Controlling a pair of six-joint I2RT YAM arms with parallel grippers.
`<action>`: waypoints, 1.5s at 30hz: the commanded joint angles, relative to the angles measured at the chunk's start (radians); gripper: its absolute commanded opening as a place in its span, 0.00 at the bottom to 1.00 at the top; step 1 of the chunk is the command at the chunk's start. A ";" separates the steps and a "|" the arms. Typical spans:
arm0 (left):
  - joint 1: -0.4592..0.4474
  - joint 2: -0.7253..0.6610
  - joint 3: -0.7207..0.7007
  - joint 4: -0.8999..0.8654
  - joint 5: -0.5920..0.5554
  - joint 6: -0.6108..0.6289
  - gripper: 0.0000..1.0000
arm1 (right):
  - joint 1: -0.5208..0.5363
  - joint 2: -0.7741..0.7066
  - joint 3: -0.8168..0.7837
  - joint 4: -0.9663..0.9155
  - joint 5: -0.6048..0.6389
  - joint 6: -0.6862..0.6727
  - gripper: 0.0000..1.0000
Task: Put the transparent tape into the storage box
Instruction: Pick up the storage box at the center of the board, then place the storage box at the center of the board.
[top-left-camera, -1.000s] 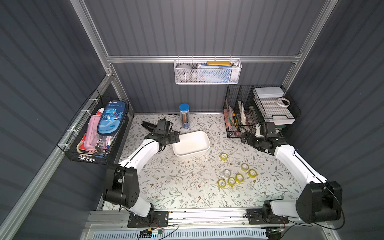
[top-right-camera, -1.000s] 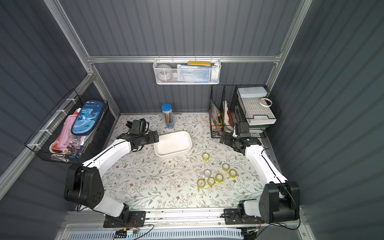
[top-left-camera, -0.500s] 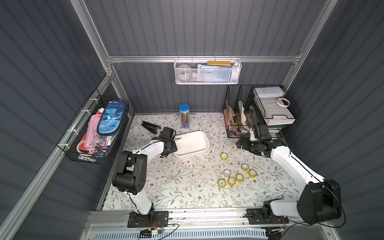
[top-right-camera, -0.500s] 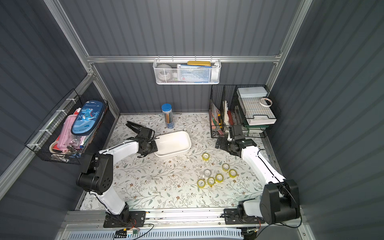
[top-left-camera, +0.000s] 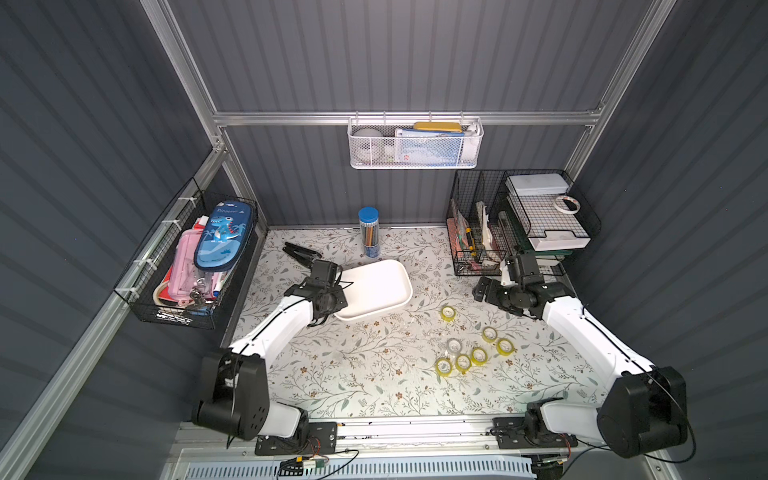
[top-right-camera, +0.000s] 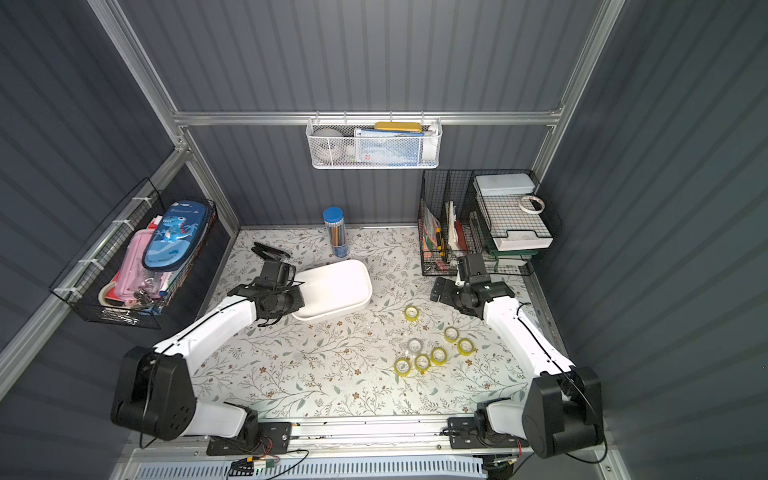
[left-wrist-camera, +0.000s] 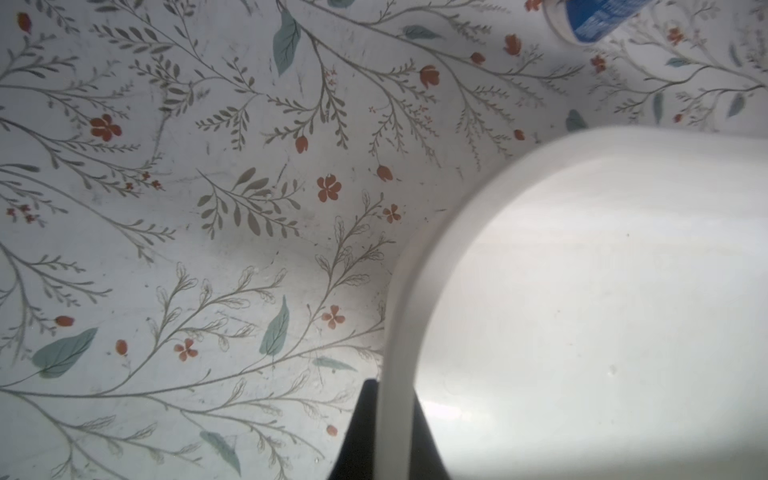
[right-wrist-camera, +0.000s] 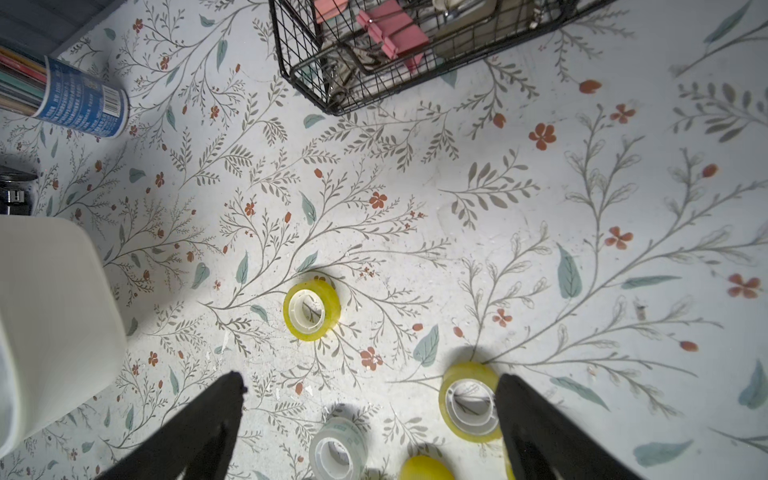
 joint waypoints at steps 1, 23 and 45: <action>-0.064 -0.078 -0.065 -0.132 0.022 -0.016 0.00 | 0.007 -0.008 -0.026 -0.042 0.006 0.014 0.99; -0.297 -0.028 -0.248 -0.018 -0.068 -0.107 0.00 | 0.054 0.057 -0.052 -0.022 -0.030 -0.003 0.99; -0.309 -0.272 -0.067 -0.176 -0.302 -0.132 0.77 | 0.142 0.332 0.083 0.032 -0.043 -0.015 0.50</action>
